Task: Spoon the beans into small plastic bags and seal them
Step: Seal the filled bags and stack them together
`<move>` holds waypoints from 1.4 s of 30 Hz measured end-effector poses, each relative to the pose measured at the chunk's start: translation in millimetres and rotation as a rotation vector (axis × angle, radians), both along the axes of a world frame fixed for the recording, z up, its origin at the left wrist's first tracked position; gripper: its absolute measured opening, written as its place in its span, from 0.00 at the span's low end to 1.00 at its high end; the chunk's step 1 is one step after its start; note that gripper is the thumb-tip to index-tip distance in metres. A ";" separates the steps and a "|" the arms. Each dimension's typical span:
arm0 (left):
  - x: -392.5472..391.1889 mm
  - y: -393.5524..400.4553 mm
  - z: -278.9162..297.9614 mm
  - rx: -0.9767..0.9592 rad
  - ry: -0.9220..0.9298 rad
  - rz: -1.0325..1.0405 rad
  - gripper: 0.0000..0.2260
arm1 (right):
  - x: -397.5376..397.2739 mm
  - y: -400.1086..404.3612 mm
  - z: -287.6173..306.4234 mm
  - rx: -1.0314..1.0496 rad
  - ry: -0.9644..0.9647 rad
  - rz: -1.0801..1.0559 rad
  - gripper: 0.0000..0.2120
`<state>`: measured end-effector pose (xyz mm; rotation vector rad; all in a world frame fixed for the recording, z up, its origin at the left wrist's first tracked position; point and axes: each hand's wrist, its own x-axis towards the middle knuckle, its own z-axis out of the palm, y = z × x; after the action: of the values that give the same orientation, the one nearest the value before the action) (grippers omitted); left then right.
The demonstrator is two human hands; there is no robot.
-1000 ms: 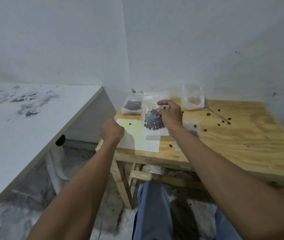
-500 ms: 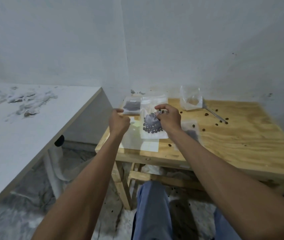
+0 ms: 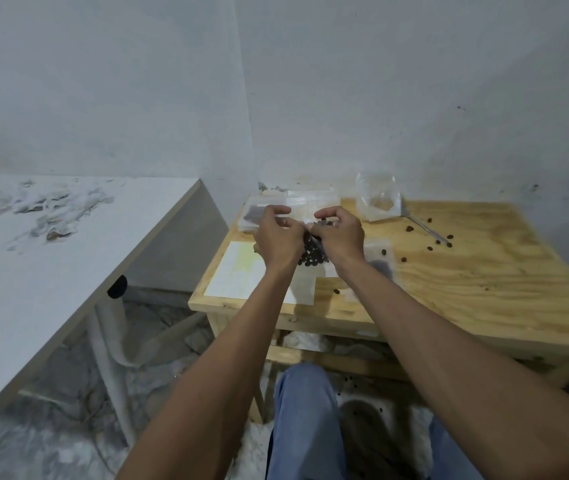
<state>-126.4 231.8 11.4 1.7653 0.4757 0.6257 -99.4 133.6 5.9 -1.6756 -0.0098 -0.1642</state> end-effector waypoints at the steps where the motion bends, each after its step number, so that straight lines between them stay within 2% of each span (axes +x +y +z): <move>1: -0.3 0.8 -2.1 0.012 -0.026 -0.018 0.13 | 1.2 -0.2 -0.9 0.014 0.009 -0.001 0.09; 4: 2.5 6.5 -6.9 0.029 -0.075 -0.054 0.08 | 4.8 1.2 -2.4 0.038 0.030 -0.014 0.09; 6: 6.3 9.6 -8.7 -0.090 -0.043 -0.131 0.07 | 7.7 2.2 -2.0 0.019 0.018 -0.039 0.08; 10: 18.0 14.5 -18.0 -0.216 -0.036 -0.161 0.09 | 13.2 6.4 -3.6 -0.019 0.001 -0.064 0.08; 15: 31.3 29.7 -24.0 -0.193 -0.017 -0.206 0.14 | 33.4 17.4 -10.5 0.001 0.072 -0.056 0.09; 18: 42.7 54.4 -23.1 -0.125 -0.011 -0.277 0.19 | 53.7 29.5 -8.0 0.081 0.138 -0.052 0.10; 21: 59.4 80.4 -19.7 -0.097 -0.054 -0.165 0.16 | 73.9 52.0 -3.8 0.060 0.138 0.034 0.14; 25: 87.6 115.1 -22.1 -0.022 -0.014 -0.074 0.14 | 99.2 84.2 -2.8 -0.150 0.121 0.101 0.16; 32: 123.5 151.1 -35.5 0.195 0.111 -0.003 0.13 | 137.1 114.6 -14.8 -0.311 0.133 0.077 0.12; 37: 129.4 154.9 -48.4 0.339 0.241 0.001 0.14 | 136.4 119.7 -29.6 -0.688 0.041 0.090 0.12; 39: 129.1 155.8 -45.0 0.393 0.264 0.026 0.13 | 137.1 119.5 -27.6 -0.733 0.064 0.090 0.13; 42: 125.4 149.6 -34.8 0.516 0.244 0.052 0.13 | 134.4 107.5 -20.0 -0.668 0.039 0.097 0.14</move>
<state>-1.0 381.4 -23.4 2.3421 0.5626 0.6069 35.0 241.1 -14.1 -2.3387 -0.1282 -0.0541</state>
